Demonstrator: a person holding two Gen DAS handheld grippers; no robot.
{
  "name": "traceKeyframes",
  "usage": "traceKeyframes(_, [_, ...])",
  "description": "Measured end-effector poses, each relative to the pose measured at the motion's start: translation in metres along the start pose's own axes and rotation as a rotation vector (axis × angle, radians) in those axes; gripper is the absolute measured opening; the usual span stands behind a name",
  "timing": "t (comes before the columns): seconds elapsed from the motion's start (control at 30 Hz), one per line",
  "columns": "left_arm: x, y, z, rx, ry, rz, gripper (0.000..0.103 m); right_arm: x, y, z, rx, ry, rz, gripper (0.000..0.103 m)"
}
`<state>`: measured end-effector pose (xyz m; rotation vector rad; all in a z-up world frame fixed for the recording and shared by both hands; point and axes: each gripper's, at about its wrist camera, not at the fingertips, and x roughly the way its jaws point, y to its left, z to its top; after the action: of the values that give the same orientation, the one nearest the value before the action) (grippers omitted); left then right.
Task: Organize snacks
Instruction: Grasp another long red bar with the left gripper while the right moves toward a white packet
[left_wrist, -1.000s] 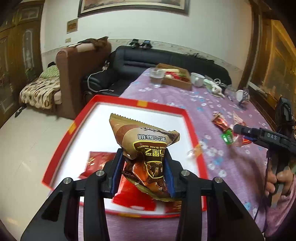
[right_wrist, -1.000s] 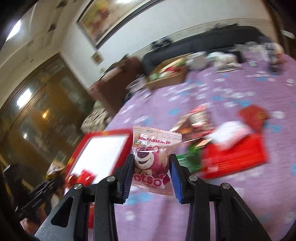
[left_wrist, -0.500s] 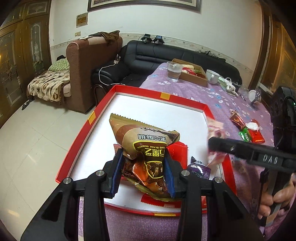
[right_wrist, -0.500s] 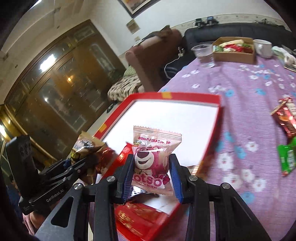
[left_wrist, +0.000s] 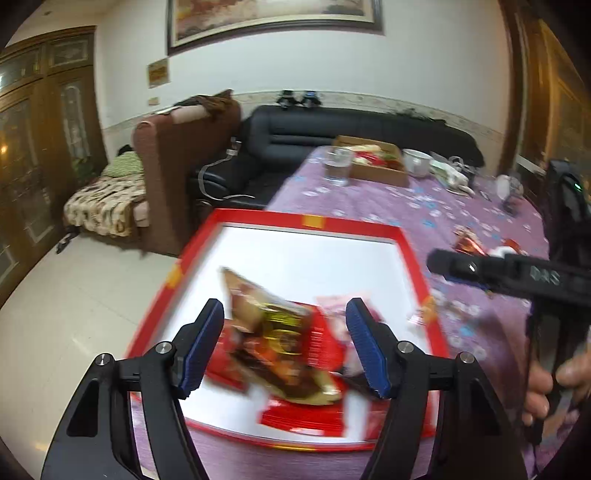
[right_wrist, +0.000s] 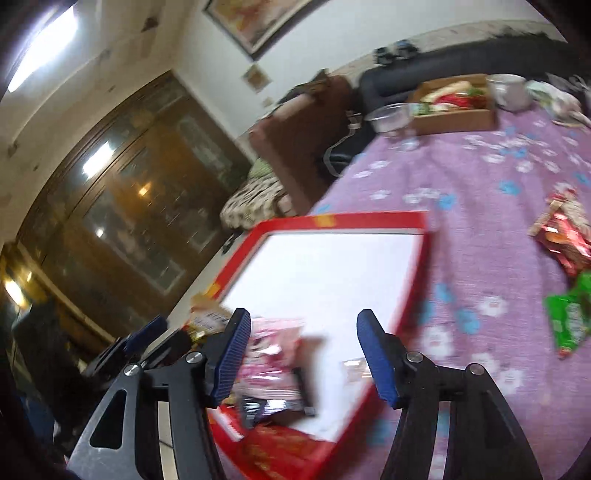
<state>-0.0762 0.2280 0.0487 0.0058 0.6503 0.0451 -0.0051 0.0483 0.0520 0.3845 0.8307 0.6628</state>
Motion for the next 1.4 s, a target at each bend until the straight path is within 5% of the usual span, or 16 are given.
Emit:
traceKeyframes(0.17, [-0.003, -0.031, 0.001, 0.066, 0.007, -0.057, 0.068, -0.030, -0.036, 0.013, 0.045, -0.040, -0.092, 0.062])
traceKeyframes(0.53, [0.003, -0.101, 0.005, 0.211, 0.073, -0.176, 0.071, -0.125, -0.181, 0.041, 0.343, -0.165, -0.306, 0.063])
traceKeyframes(0.73, [0.015, -0.146, 0.015, 0.287, 0.093, -0.213, 0.075, -0.131, -0.230, 0.030, 0.494, -0.158, -0.210, 0.063])
traceKeyframes(1.07, [0.034, -0.194, 0.007, 0.333, 0.178, -0.252, 0.075, -0.109, -0.227, 0.035, 0.417, -0.129, -0.174, 0.064])
traceKeyframes(1.27, [0.030, -0.194, 0.003, 0.332, 0.195, -0.226, 0.075, -0.078, -0.196, 0.030, 0.374, 0.212, 0.274, 0.063])
traceKeyframes(1.4, [0.028, -0.190, 0.002, 0.319, 0.198, -0.220, 0.075, -0.101, -0.192, 0.038, 0.316, 0.086, 0.113, 0.063])
